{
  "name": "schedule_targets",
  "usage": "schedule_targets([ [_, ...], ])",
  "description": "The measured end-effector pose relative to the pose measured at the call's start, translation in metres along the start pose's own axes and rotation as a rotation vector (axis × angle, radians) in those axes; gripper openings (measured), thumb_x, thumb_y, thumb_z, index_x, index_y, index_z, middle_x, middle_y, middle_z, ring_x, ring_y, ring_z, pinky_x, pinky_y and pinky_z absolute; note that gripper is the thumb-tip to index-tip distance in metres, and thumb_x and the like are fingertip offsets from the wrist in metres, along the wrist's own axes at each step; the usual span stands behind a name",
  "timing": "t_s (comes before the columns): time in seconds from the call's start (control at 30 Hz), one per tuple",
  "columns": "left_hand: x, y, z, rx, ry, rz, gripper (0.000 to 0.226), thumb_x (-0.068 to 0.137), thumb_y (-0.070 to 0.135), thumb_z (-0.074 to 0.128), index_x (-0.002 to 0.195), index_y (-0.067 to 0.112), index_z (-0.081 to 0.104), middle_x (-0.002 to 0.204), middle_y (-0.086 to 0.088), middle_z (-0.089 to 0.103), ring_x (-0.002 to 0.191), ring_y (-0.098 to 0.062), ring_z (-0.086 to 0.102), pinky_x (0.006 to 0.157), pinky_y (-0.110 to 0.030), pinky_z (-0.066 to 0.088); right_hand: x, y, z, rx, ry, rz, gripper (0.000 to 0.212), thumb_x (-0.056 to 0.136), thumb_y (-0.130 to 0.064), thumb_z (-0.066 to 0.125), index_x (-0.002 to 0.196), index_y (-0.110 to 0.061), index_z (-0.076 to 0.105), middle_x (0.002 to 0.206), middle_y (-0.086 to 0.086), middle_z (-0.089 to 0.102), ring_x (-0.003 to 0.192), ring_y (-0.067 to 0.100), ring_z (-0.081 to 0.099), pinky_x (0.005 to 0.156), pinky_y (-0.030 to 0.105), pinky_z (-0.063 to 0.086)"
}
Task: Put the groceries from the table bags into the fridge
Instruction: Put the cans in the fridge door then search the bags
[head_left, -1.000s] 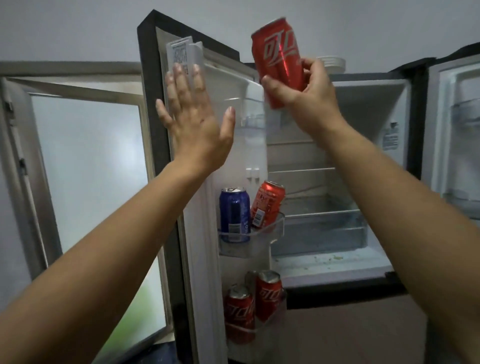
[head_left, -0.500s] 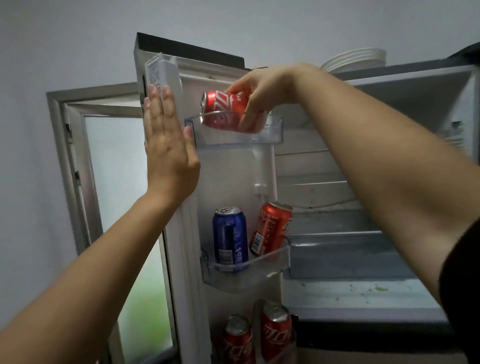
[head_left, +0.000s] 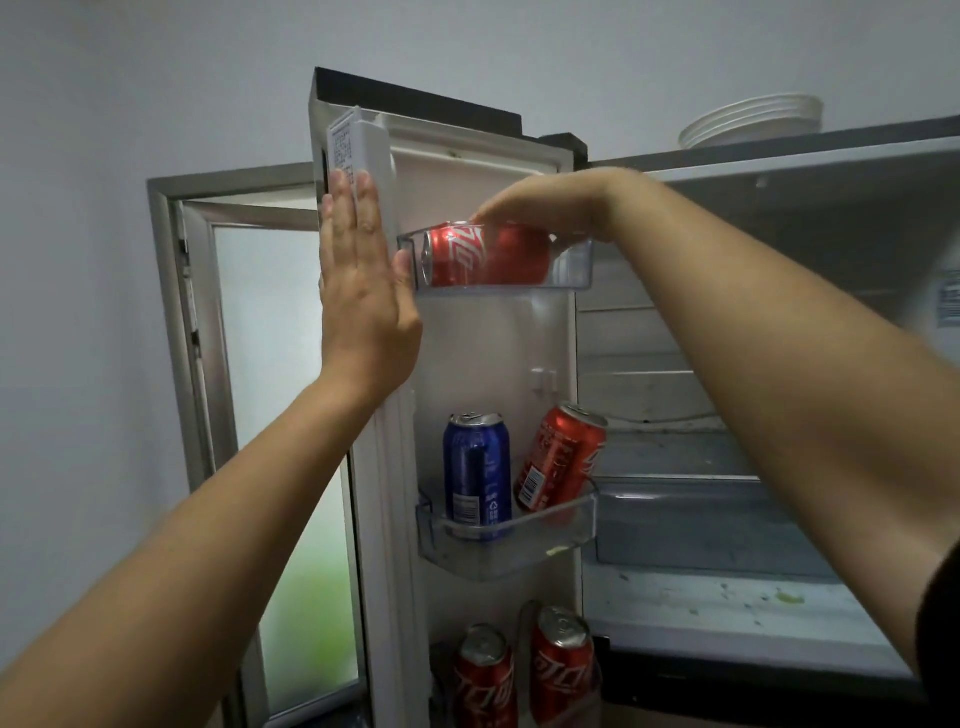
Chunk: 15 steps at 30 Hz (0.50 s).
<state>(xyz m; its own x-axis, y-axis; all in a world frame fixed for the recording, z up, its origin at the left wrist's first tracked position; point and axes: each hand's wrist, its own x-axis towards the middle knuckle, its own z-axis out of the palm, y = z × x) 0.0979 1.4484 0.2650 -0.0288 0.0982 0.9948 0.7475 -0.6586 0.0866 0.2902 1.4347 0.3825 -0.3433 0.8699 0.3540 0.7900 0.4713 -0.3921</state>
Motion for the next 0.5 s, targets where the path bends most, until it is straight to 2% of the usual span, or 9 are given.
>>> schedule_targets([
  [0.03, 0.000, 0.000, 0.000, 0.000, -0.003, -0.003, 0.062, 0.103, 0.021, 0.035, 0.158, 0.006, 0.010, 0.167, -0.015, 0.004, 0.154, -0.027, 0.001, 0.126, -0.041, 0.003, -0.002, 0.000, 0.003, -0.053, 0.110, -0.021, 0.033, 0.085, -0.049, 0.053, 0.083, -0.020, 0.069, 0.085, 0.000, 0.063, 0.074, 0.018, 0.058, 0.067, 0.030, 0.047],
  [0.07, 0.000, 0.001, 0.000, -0.003, -0.007, -0.006, 0.062, 0.103, 0.022, 0.035, 0.158, 0.006, 0.010, 0.167, -0.014, 0.004, 0.154, -0.027, 0.001, 0.126, -0.042, 0.004, -0.004, 0.001, 0.007, -0.120, 0.219, -0.047, 0.044, 0.088, -0.056, 0.047, 0.086, -0.019, 0.070, 0.093, 0.003, 0.065, 0.083, 0.021, 0.060, 0.073, 0.033, 0.047],
  [0.17, -0.003, 0.002, -0.001, -0.021, -0.012, -0.023, 0.060, 0.105, 0.022, 0.033, 0.159, 0.008, 0.009, 0.167, -0.012, 0.004, 0.155, -0.025, 0.001, 0.126, -0.044, 0.004, -0.022, 0.012, 0.027, -0.199, 0.530, -0.188, 0.058, 0.099, -0.060, 0.031, 0.120, -0.022, 0.068, 0.127, 0.004, 0.064, 0.119, 0.022, 0.055, 0.100, 0.038, 0.043],
  [0.27, -0.019, 0.007, -0.002, -0.018, -0.015, -0.051, 0.058, 0.106, 0.021, 0.030, 0.159, 0.007, 0.010, 0.167, -0.012, 0.004, 0.155, -0.024, 0.001, 0.126, -0.042, 0.004, -0.048, 0.034, 0.062, -0.207, 0.728, -0.239, 0.062, 0.099, -0.060, 0.030, 0.148, -0.024, 0.045, 0.155, 0.009, 0.040, 0.144, 0.024, 0.035, 0.116, 0.045, 0.030],
  [0.4, -0.069, 0.021, -0.010, -0.034, -0.072, -0.127, 0.058, 0.106, 0.024, 0.029, 0.158, 0.007, 0.010, 0.167, -0.010, 0.005, 0.155, -0.021, 0.001, 0.126, -0.035, 0.001, -0.083, 0.071, 0.125, -0.260, 0.894, -0.197, 0.065, 0.098, -0.054, 0.038, 0.156, -0.024, 0.030, 0.164, 0.014, 0.023, 0.151, 0.030, 0.020, 0.121, 0.049, 0.021],
  [0.5, -0.119, 0.028, -0.021, 0.003, -0.134, -0.222, 0.059, 0.106, 0.034, 0.025, 0.158, 0.011, 0.012, 0.167, -0.006, 0.008, 0.154, -0.017, 0.003, 0.126, -0.041, 0.007, -0.108, 0.094, 0.181, -0.189, 0.900, -0.132, 0.069, 0.098, -0.050, 0.040, 0.158, -0.021, 0.025, 0.165, 0.016, 0.017, 0.153, 0.031, 0.013, 0.122, 0.047, 0.014],
])
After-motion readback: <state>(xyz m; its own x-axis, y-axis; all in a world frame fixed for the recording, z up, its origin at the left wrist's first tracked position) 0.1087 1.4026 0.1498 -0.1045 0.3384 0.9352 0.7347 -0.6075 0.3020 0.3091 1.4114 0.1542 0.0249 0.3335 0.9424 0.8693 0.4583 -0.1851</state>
